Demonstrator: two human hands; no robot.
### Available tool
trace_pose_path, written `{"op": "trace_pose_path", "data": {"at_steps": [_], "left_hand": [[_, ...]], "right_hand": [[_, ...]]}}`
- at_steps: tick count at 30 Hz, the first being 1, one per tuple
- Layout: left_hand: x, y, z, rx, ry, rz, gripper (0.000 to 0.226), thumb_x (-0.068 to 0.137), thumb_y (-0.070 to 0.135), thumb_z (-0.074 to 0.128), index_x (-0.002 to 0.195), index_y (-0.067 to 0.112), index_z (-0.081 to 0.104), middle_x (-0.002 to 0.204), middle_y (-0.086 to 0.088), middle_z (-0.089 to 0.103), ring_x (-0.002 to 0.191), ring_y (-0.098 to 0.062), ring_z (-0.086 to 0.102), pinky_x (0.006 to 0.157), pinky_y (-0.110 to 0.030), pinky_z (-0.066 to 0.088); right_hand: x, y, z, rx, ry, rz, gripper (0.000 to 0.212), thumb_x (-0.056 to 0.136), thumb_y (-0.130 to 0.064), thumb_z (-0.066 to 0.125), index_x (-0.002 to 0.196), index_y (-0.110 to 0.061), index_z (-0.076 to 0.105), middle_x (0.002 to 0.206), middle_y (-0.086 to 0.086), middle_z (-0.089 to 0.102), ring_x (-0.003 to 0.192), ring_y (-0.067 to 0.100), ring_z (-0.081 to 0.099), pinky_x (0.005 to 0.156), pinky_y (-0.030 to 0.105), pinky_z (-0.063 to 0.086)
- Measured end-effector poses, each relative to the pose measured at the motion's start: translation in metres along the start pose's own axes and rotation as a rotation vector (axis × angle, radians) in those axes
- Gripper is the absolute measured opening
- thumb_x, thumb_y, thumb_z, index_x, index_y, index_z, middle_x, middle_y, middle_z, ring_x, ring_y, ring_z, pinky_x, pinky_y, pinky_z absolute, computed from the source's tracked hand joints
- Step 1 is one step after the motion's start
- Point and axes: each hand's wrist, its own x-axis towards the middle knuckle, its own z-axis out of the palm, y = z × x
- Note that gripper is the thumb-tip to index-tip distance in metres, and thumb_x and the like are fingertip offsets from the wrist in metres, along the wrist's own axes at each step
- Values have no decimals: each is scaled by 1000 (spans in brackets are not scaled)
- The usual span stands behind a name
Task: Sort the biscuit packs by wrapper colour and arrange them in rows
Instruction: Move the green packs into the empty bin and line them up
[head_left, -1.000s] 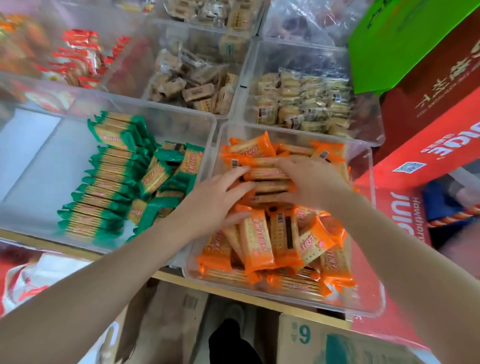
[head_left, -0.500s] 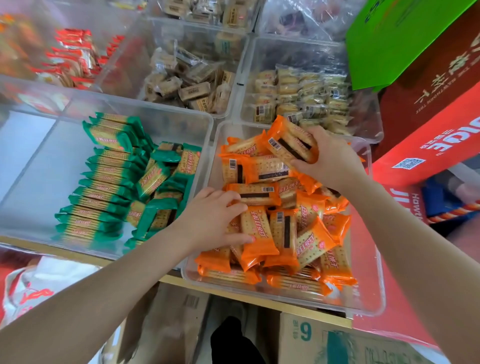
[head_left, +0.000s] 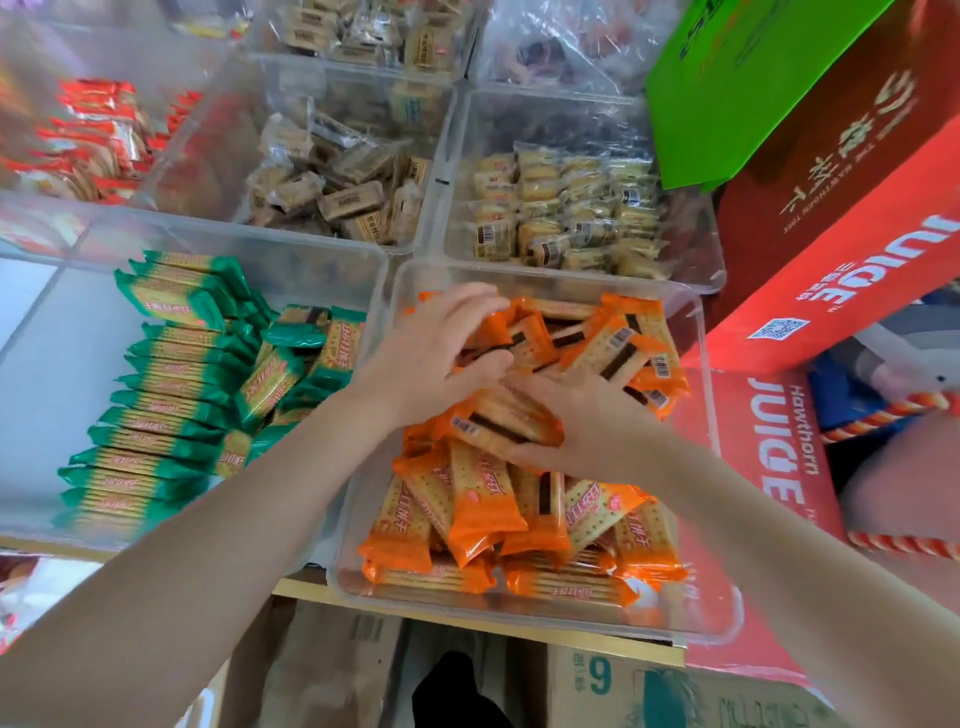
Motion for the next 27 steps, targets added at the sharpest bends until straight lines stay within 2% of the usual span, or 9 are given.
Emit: {"op": "trace_pose_path", "data": {"at_steps": [3, 6, 8, 11, 15, 19, 22, 24, 27], "left_hand": [[8, 2, 13, 176, -226, -47, 81, 81, 71, 37, 144, 20, 32, 154, -3, 20, 140, -18, 20, 112, -33, 18], [20, 5, 18, 293, -275, -94, 88, 78, 70, 46, 148, 23, 21, 156, -3, 14, 142, -20, 14, 113, -35, 15], [28, 6, 16, 360, -338, -94, 88, 79, 70, 45, 148, 26, 16, 155, 0, 15, 141, -20, 11, 114, -37, 13], [35, 6, 14, 438, -501, 2, 81, 82, 63, 47, 148, 30, 14, 155, 3, 17, 142, -18, 7, 114, -38, 11], [36, 12, 15, 494, -755, 44, 82, 80, 46, 53, 149, 30, 10, 157, 1, 5, 143, -19, 2, 115, -38, 12], [26, 12, 12, 584, -725, 138, 65, 83, 51, 35, 141, 23, 37, 144, 1, 40, 139, -18, 22, 113, -39, 23], [9, 11, 9, 486, -549, 221, 66, 80, 53, 19, 116, 20, 63, 110, 3, 64, 103, -19, 56, 95, -32, 39], [-5, 8, 8, 391, -405, 201, 60, 84, 52, 27, 110, 14, 67, 104, -1, 67, 94, -23, 62, 91, -34, 44], [-22, 13, 13, 415, -230, 218, 62, 82, 52, 43, 121, 7, 58, 117, -11, 62, 107, -29, 59, 95, -40, 41]], "right_hand": [[-5, 15, 3, 12, 288, -20, 63, 80, -62, 46, 119, -16, 63, 123, 5, 58, 117, 28, 50, 100, 42, 36], [-8, 45, -1, 82, 576, 225, 46, 88, -40, 52, 120, -7, 59, 123, 14, 55, 116, 35, 49, 97, 43, 39], [-6, 63, -2, 157, 437, 389, 50, 89, -33, 56, 131, -7, 48, 129, 15, 50, 119, 35, 46, 99, 40, 36], [-3, 75, 0, 184, 265, 413, 63, 85, -41, 59, 138, -12, 41, 141, 11, 40, 129, 33, 37, 107, 40, 31], [-3, 57, 10, 43, 21, 360, 79, 74, -64, 58, 143, -38, 27, 157, -3, 7, 143, 30, -5, 114, 49, 3], [-8, 48, 14, 43, 64, 329, 78, 77, -63, 56, 143, -39, 23, 155, -8, 14, 143, 29, -4, 114, 47, 1], [-18, 42, 24, 53, 162, 301, 83, 80, -63, 52, 147, -36, 13, 155, -8, 16, 144, 29, 0, 114, 44, 4], [-20, 35, 29, 45, 202, 264, 83, 78, -66, 45, 148, -34, 12, 154, -7, 19, 144, 29, 3, 113, 46, 7], [-19, 32, 30, 75, 262, 177, 76, 79, -59, 41, 147, -31, 21, 153, -5, 23, 143, 27, 11, 113, 48, 15]]}}
